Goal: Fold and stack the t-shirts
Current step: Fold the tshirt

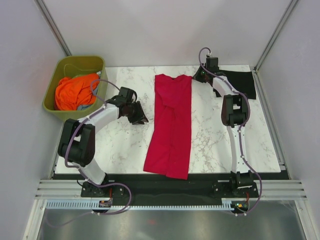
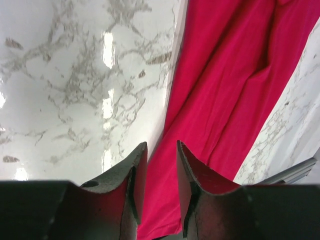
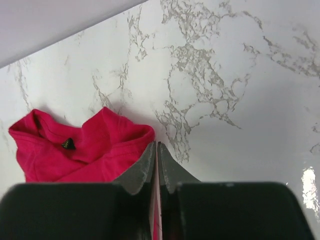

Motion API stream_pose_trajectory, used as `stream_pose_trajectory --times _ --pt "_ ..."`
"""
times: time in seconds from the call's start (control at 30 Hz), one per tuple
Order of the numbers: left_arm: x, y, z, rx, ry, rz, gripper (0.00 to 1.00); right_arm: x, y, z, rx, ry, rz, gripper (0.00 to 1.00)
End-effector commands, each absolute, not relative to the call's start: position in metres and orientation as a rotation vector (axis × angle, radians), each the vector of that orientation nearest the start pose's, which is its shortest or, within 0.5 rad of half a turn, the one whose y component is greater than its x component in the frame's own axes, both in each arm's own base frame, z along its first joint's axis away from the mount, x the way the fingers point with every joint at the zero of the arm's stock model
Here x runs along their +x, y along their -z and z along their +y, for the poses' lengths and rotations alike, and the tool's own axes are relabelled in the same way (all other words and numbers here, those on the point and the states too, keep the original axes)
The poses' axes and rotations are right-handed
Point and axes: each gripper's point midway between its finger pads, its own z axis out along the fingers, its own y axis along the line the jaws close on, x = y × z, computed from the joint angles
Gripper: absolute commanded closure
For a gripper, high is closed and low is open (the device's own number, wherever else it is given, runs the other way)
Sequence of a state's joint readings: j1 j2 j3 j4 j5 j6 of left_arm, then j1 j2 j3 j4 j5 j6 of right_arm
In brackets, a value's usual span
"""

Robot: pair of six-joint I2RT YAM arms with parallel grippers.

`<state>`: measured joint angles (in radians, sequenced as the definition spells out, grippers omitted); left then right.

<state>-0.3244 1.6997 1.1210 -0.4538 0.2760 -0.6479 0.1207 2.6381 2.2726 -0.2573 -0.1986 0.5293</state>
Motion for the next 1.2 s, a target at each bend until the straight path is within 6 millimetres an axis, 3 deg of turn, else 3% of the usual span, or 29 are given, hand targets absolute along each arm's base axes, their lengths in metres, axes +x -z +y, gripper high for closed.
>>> stream_pose_trajectory --times 0.0,0.07,0.1,0.13,0.37,0.57,0.6,0.67,0.7,0.73,0.77,0.83,0.87,0.93,1.13,1.17 --pt "0.325 -0.085 -0.194 -0.237 0.743 2.666 0.62 0.670 -0.064 0.136 0.334 -0.615 2.166 0.84" --pt "0.323 -0.091 -0.198 -0.232 0.792 2.655 0.61 0.668 -0.078 0.135 0.330 -0.624 2.148 0.74" --pt "0.322 -0.093 -0.202 -0.224 0.821 2.651 0.61 0.663 -0.071 0.132 0.340 -0.631 2.164 0.71" --pt "0.320 -0.098 -0.207 -0.211 0.872 2.646 0.61 0.664 -0.082 0.132 0.339 -0.650 2.143 0.65" --pt "0.335 -0.101 -0.209 -0.197 0.876 2.602 0.59 0.652 -0.093 0.135 0.295 -0.772 2.106 0.52" --pt "0.386 -0.107 -0.212 -0.296 0.950 2.498 0.61 0.645 -0.093 0.134 0.294 -0.770 2.107 0.50" --pt "0.399 -0.121 -0.217 -0.277 0.973 2.455 0.61 0.645 -0.093 0.133 0.291 -0.768 2.101 0.50" --pt "0.419 -0.126 -0.223 -0.259 0.988 2.413 0.61 0.643 -0.098 0.138 0.283 -0.798 2.085 0.50" --pt "0.435 -0.143 -0.228 -0.230 1.007 2.355 0.61 0.642 -0.098 0.140 0.279 -0.818 2.084 0.50" --pt "0.448 -0.140 -0.233 -0.218 1.018 2.328 0.61 0.644 -0.097 0.142 0.270 -0.835 2.070 0.50" --pt "0.462 -0.153 -0.238 -0.199 1.037 2.281 0.61 0.644 -0.098 0.146 0.269 -0.864 2.068 0.50" --pt "0.475 -0.156 -0.245 -0.178 1.078 2.257 0.62 0.644 -0.089 0.148 0.272 -0.877 2.080 0.50" --pt "0.490 -0.155 -0.252 -0.165 1.102 2.234 0.63 0.644 -0.086 0.149 0.270 -0.881 2.084 0.50" --pt "0.496 -0.155 -0.262 -0.138 1.168 2.217 0.64 0.644 -0.077 0.150 0.271 -0.887 2.093 0.50" --pt "0.529 -0.119 -0.278 -0.096 1.220 2.188 0.65 0.648 -0.055 0.153 0.286 -0.892 2.115 0.53" --pt "0.535 -0.123 -0.280 -0.080 1.224 2.170 0.65 0.652 -0.057 0.152 0.286 -0.894 2.104 0.53"
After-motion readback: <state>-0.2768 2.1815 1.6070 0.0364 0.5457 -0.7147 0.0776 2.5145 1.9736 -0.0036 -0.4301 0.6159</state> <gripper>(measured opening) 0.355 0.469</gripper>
